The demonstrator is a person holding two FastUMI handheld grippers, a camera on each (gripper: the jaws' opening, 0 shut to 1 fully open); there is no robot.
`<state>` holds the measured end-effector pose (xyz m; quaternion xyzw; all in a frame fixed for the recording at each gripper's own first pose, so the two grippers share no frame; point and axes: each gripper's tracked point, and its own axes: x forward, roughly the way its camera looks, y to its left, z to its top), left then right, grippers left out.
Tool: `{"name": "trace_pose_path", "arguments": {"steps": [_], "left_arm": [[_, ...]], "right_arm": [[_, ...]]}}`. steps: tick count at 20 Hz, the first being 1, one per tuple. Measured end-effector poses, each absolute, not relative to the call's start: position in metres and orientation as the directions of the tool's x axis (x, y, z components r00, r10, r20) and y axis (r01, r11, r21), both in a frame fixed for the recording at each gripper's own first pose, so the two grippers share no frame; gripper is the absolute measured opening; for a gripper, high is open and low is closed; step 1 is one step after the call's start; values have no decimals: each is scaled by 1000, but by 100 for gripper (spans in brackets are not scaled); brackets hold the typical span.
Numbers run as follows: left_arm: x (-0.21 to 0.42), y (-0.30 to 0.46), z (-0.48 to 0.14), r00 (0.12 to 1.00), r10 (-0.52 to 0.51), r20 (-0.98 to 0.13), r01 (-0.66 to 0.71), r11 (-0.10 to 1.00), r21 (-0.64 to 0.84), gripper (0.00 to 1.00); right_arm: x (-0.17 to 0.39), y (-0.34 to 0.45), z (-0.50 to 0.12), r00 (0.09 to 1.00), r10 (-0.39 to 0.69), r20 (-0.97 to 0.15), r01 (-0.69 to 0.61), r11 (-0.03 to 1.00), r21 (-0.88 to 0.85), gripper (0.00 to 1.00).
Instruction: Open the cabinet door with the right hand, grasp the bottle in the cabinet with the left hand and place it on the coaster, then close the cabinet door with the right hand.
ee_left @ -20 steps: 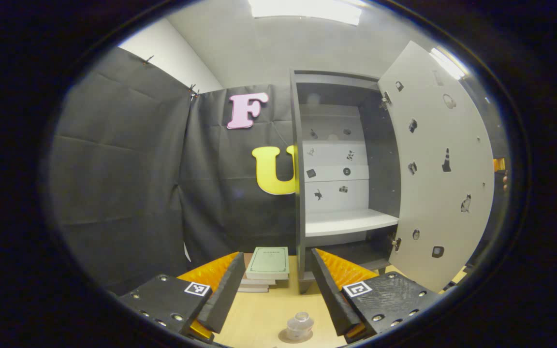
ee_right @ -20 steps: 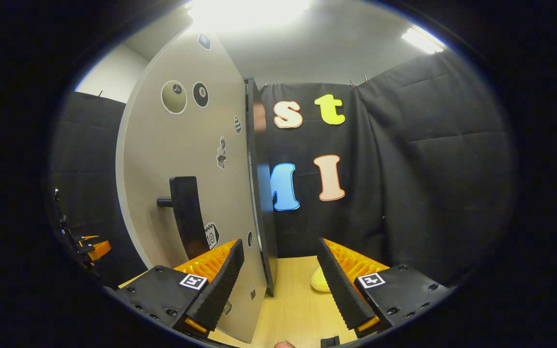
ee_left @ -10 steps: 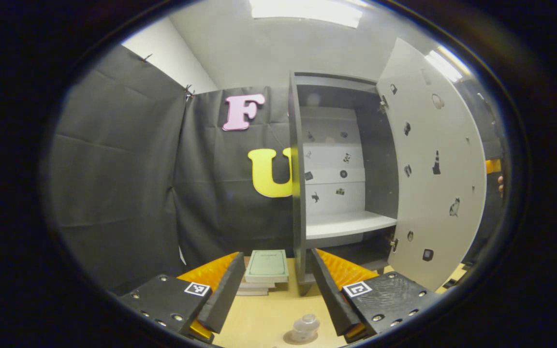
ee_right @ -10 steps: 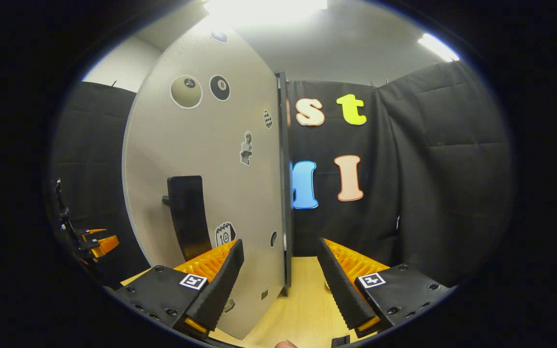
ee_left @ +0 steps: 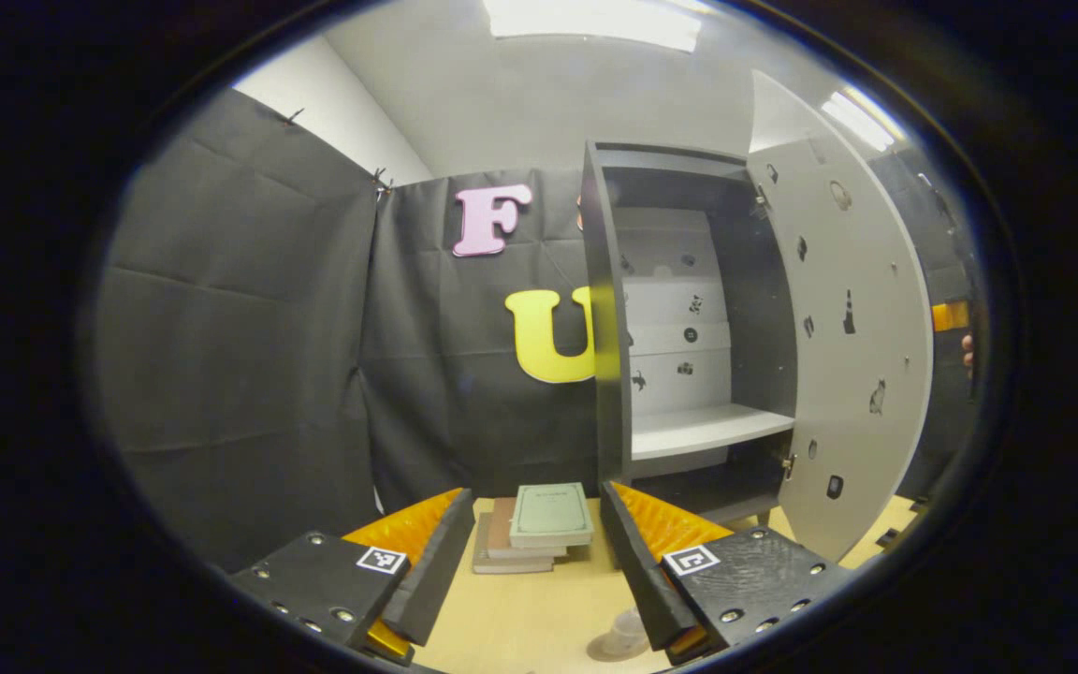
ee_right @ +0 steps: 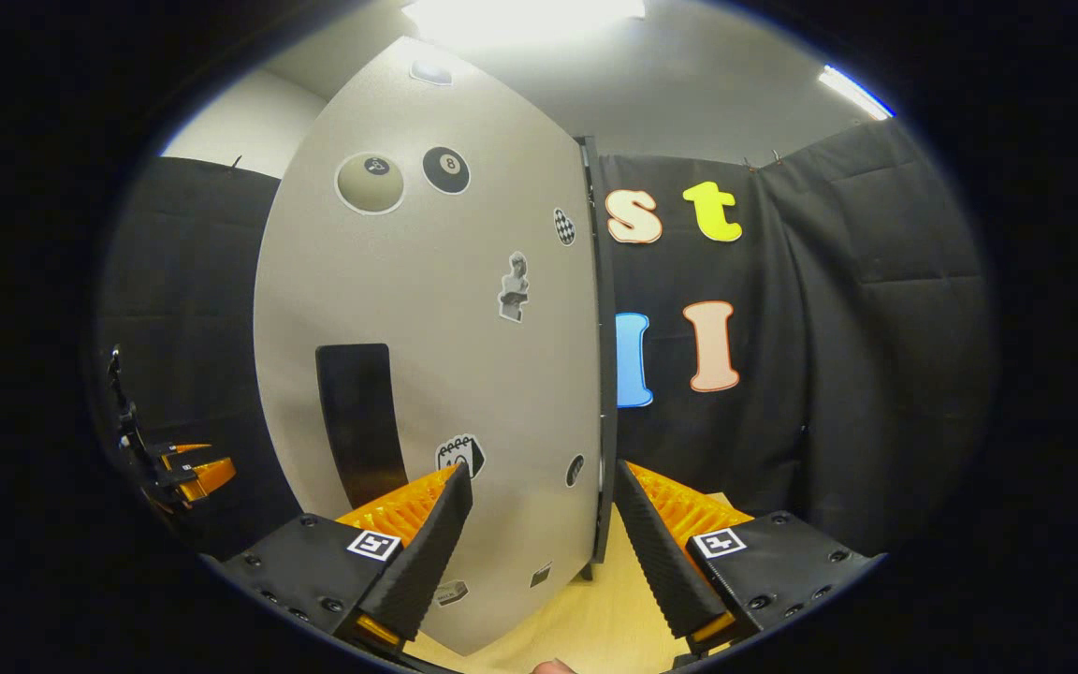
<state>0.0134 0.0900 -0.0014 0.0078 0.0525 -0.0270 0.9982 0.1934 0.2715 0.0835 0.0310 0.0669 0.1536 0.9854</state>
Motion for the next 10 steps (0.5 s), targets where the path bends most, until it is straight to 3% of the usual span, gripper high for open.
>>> {"name": "trace_pose_path", "arguments": {"steps": [10], "left_arm": [[-7, 122, -9, 991, -3, -137, 6, 1000, 21, 82]], "right_arm": [[211, 326, 79, 900, 420, -113, -404, 904, 137, 98]]}}
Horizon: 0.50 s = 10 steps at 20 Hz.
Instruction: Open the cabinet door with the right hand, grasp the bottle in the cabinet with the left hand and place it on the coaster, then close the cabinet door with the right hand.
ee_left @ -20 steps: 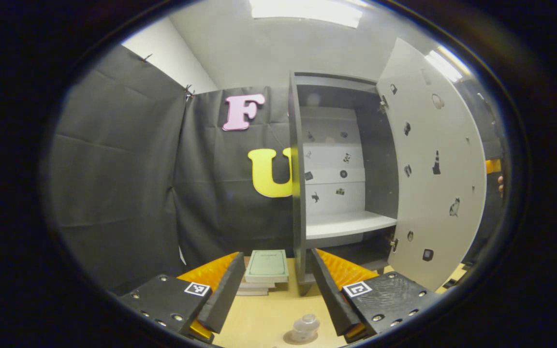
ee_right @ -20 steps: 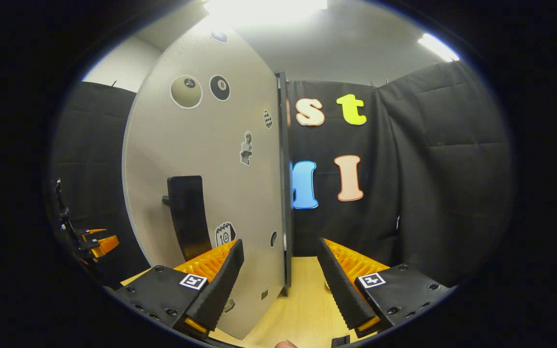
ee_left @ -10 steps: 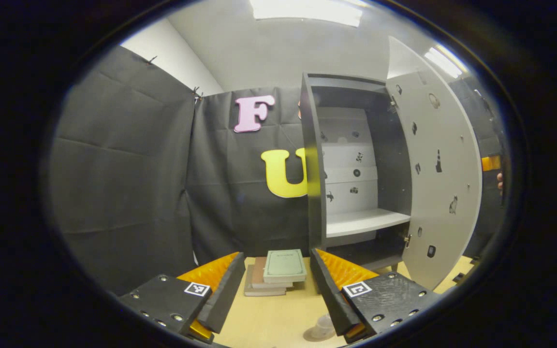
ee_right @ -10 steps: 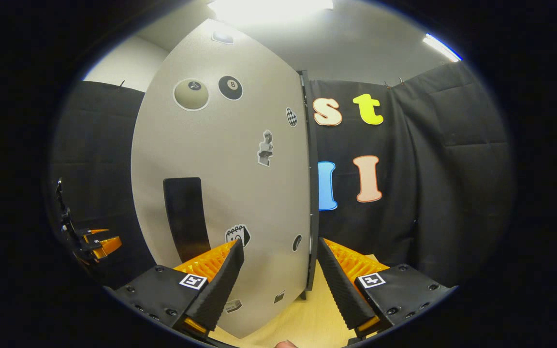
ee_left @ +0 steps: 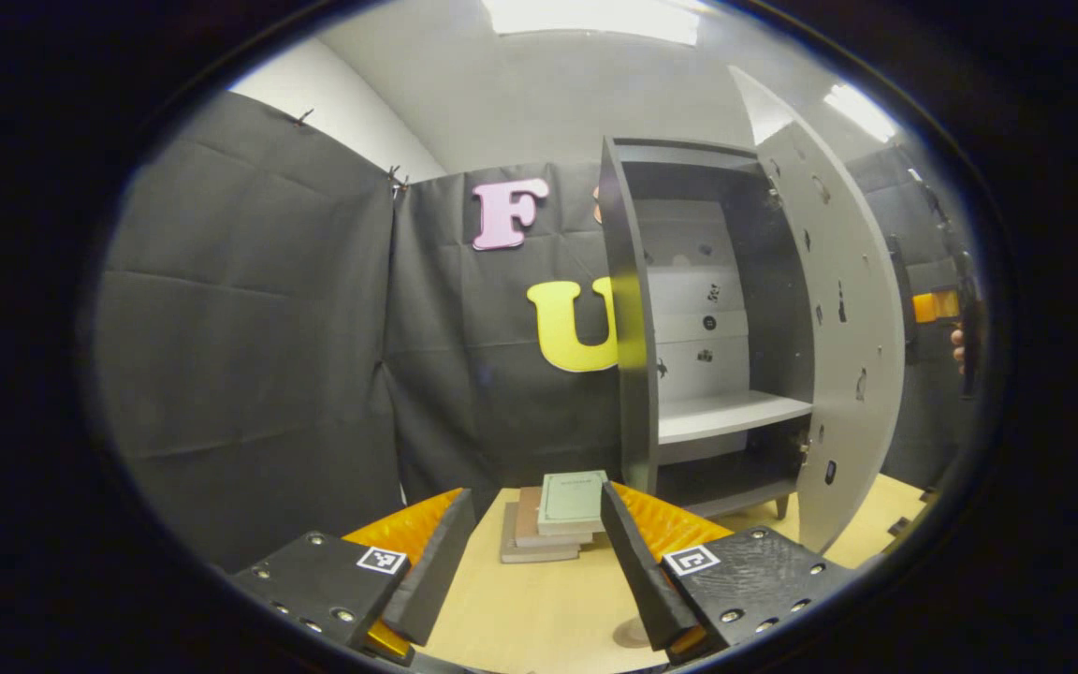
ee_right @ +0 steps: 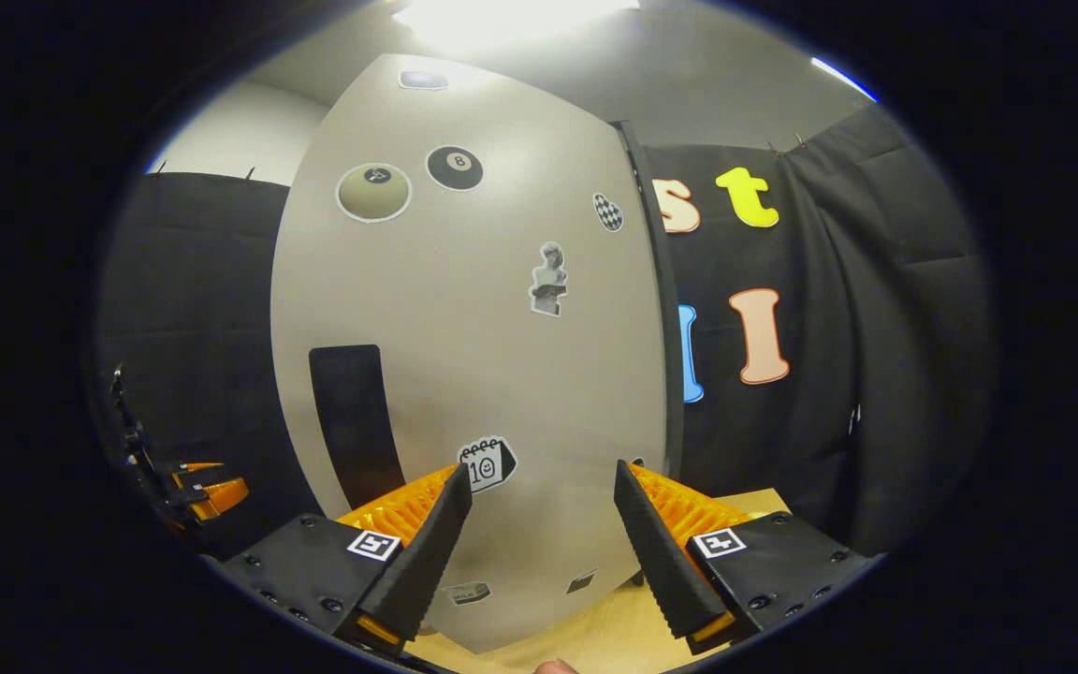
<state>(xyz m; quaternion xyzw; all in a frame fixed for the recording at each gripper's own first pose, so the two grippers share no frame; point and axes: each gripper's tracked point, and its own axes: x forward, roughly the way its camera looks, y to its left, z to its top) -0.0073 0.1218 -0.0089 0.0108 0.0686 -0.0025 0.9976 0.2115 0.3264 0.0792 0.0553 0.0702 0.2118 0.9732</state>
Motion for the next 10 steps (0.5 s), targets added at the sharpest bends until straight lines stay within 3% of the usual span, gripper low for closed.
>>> {"name": "trace_pose_path", "arguments": {"steps": [10], "left_arm": [[-35, 160, -18, 983, 82, -163, -81, 997, 10, 82]], "right_arm": [[247, 397, 85, 856, 512, -72, -496, 852, 168, 98]]}}
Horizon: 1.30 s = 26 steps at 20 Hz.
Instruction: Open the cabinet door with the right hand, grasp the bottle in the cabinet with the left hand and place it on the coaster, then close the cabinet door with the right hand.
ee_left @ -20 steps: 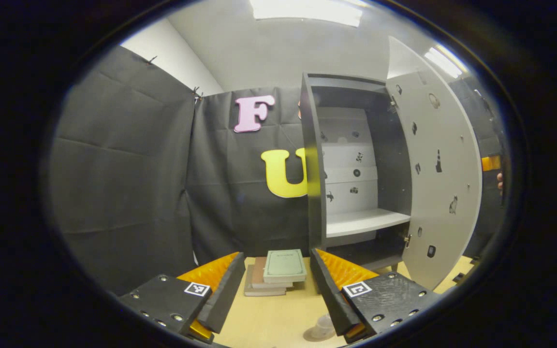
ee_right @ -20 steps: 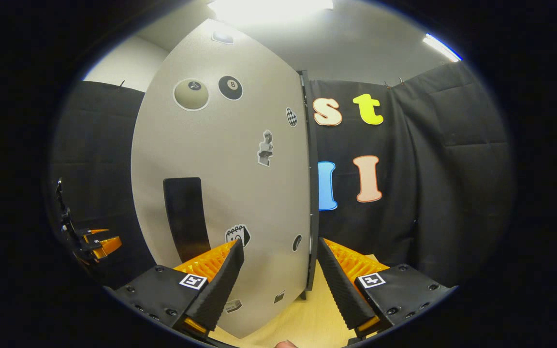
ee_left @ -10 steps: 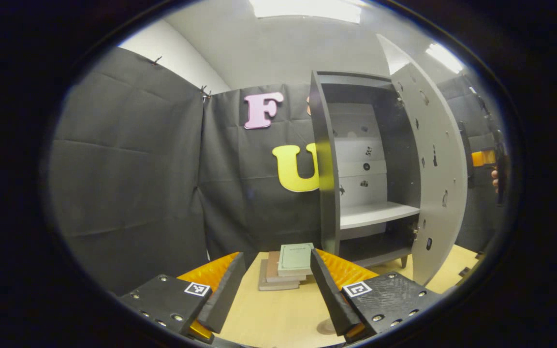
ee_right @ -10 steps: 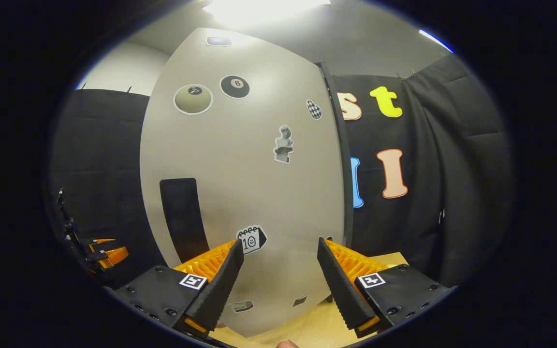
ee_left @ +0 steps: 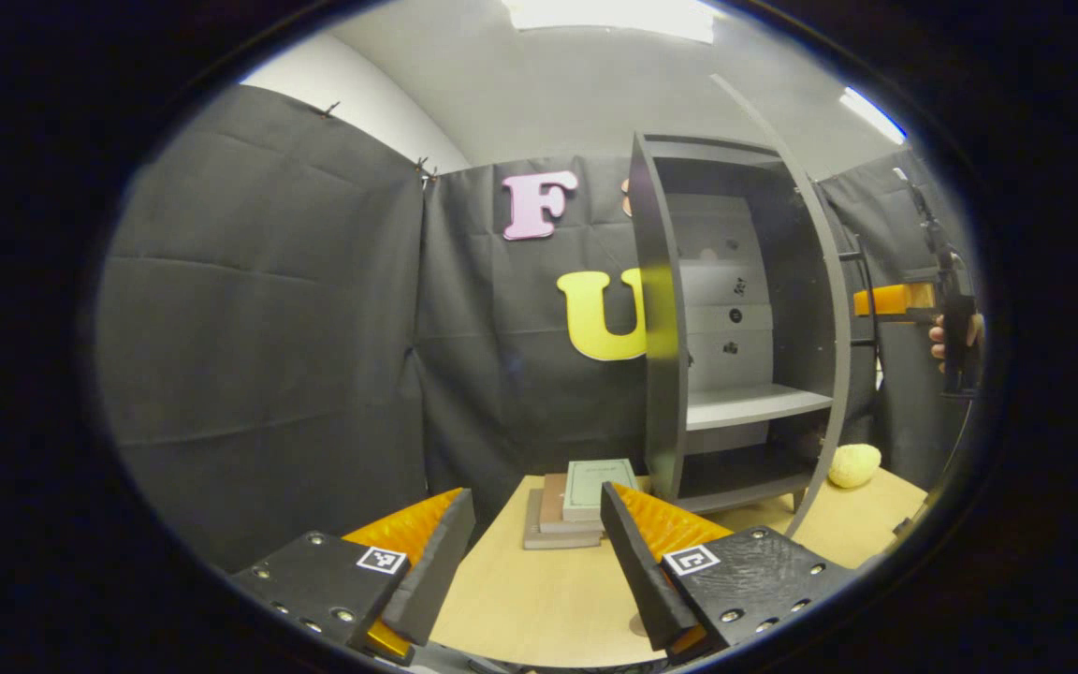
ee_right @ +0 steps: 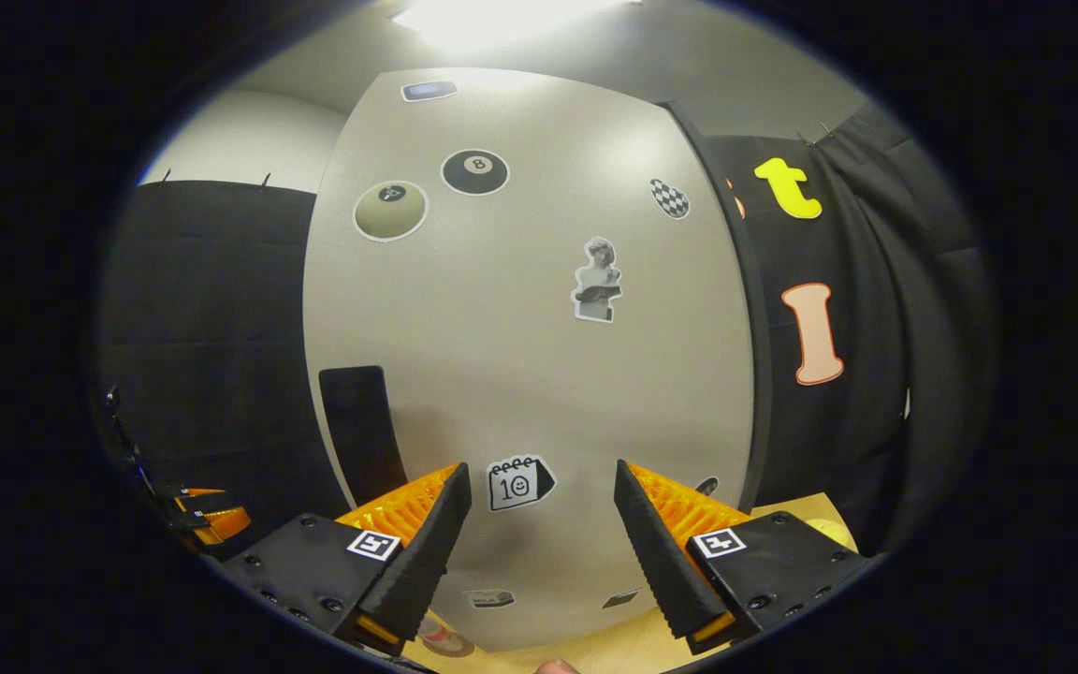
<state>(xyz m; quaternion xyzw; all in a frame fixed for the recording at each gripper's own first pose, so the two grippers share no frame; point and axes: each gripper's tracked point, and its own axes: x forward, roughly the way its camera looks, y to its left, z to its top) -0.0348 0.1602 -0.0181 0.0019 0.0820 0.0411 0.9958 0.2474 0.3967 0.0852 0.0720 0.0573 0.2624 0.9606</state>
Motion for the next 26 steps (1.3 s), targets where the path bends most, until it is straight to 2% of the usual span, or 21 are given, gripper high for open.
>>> {"name": "trace_pose_path", "arguments": {"steps": [5, 12, 19, 20, 21, 22, 26], "left_arm": [[-48, 186, -27, 973, 139, -183, -140, 990, 7, 82], [-60, 206, -41, 960, 182, -212, -185, 983, 7, 82], [-58, 211, -47, 958, 182, -222, -187, 982, -2, 82], [-57, 210, -49, 957, 180, -226, -186, 983, -6, 84], [-57, 210, -50, 957, 176, -231, -183, 983, -11, 82], [-55, 208, -51, 957, 171, -234, -179, 984, -14, 84], [-46, 196, -50, 964, 141, -226, -149, 989, -17, 82]], "right_arm": [[273, 428, 85, 848, 525, -64, -510, 844, 166, 98], [286, 447, 84, 873, 483, -59, -473, 871, 130, 98], [301, 465, 80, 899, 433, -69, -422, 897, 131, 98], [301, 467, 80, 902, 426, -66, -416, 900, 130, 98], [301, 470, 80, 905, 420, -64, -410, 903, 130, 98], [301, 472, 79, 908, 415, -62, -405, 905, 131, 98], [296, 470, 79, 912, 405, -69, -394, 910, 131, 98]]}}
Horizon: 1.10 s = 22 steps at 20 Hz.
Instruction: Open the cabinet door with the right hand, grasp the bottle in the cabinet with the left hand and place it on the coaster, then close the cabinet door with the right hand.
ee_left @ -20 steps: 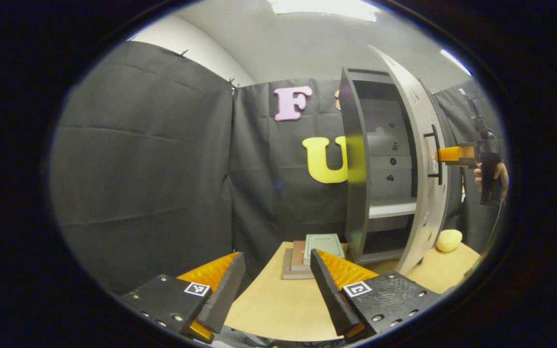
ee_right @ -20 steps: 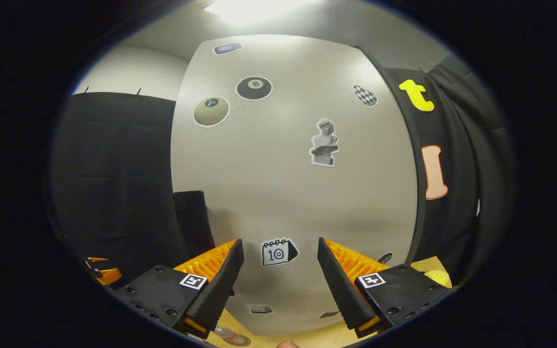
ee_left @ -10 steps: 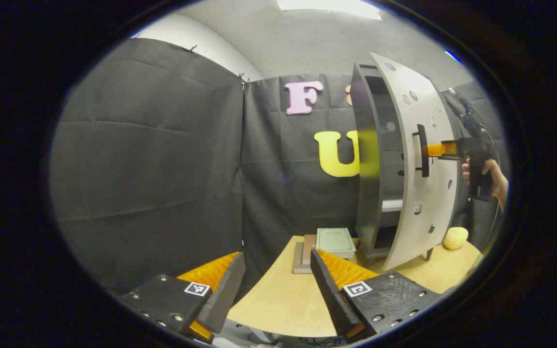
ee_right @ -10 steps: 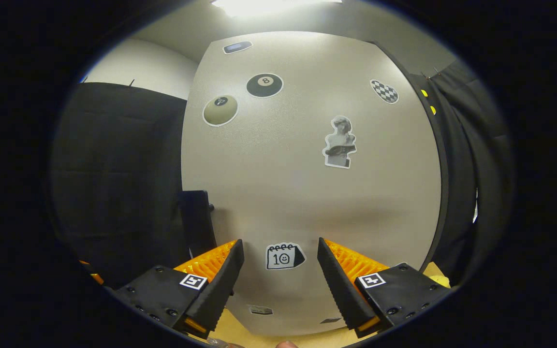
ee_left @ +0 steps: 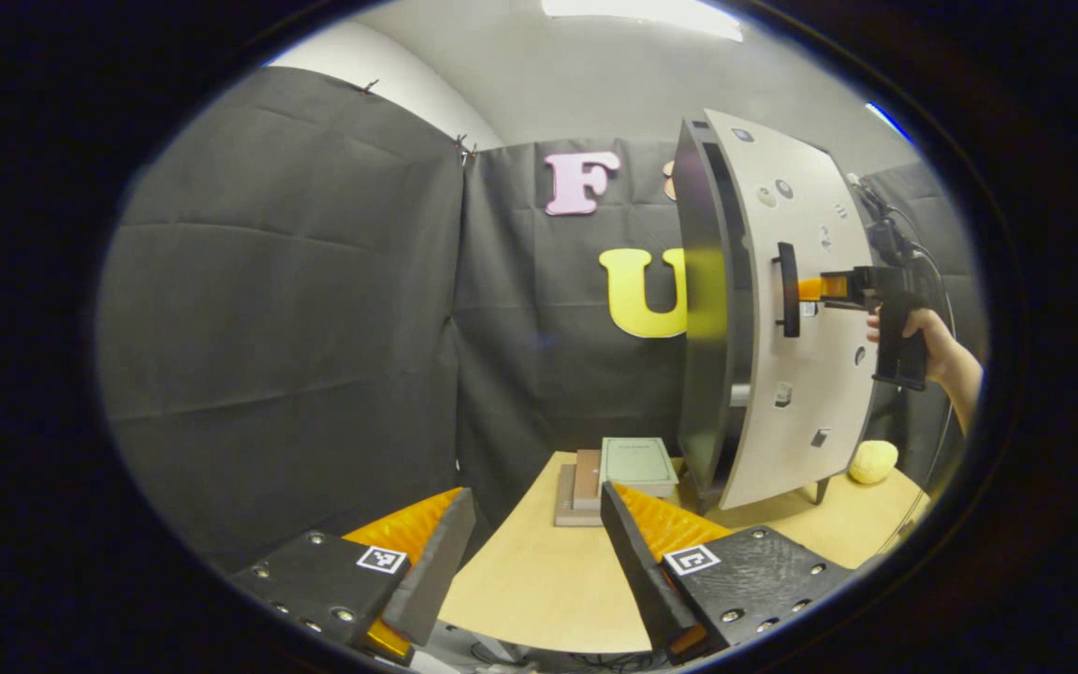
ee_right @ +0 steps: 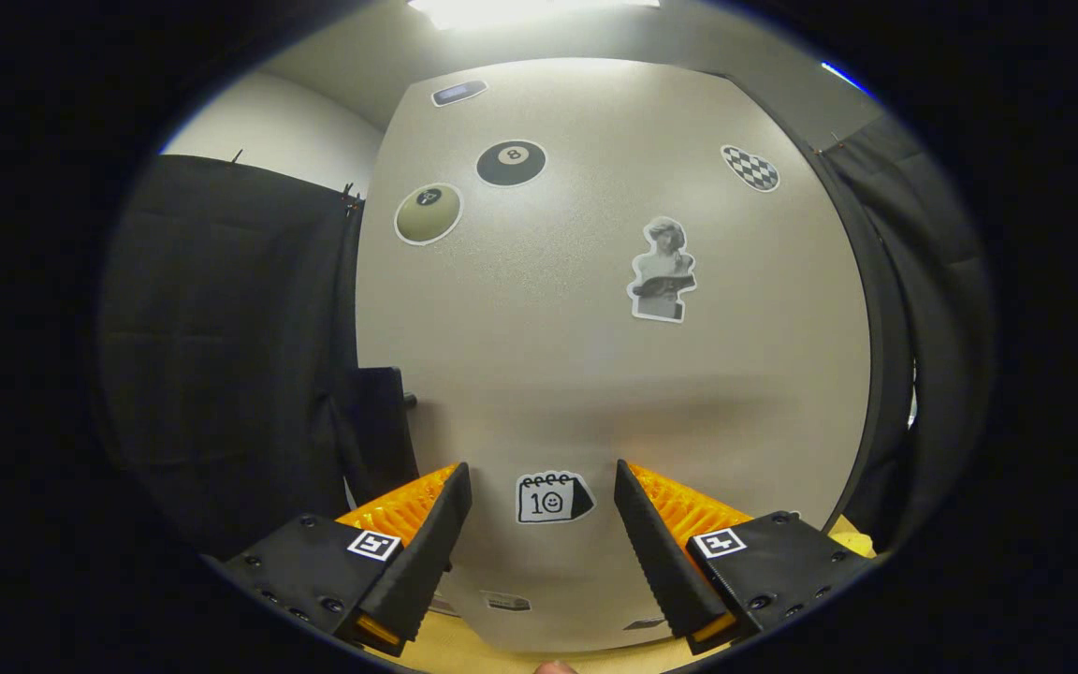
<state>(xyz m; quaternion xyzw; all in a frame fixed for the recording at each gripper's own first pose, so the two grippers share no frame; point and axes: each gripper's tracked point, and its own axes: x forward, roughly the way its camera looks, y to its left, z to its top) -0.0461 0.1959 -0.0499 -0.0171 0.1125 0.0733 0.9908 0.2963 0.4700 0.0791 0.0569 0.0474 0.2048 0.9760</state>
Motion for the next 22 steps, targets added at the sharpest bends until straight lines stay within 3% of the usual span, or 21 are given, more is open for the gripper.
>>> {"name": "trace_pose_path", "arguments": {"steps": [12, 22], "left_arm": [[1, 107, -7, 991, -3, -136, 0, 1000, -23, 82], [24, 31, 15, 989, -114, -95, 109, 993, -52, 82]], "right_arm": [[199, 349, 110, 944, 329, -38, -325, 943, 74, 98], [130, 223, 94, 990, 137, -42, -138, 990, -28, 98]]}}
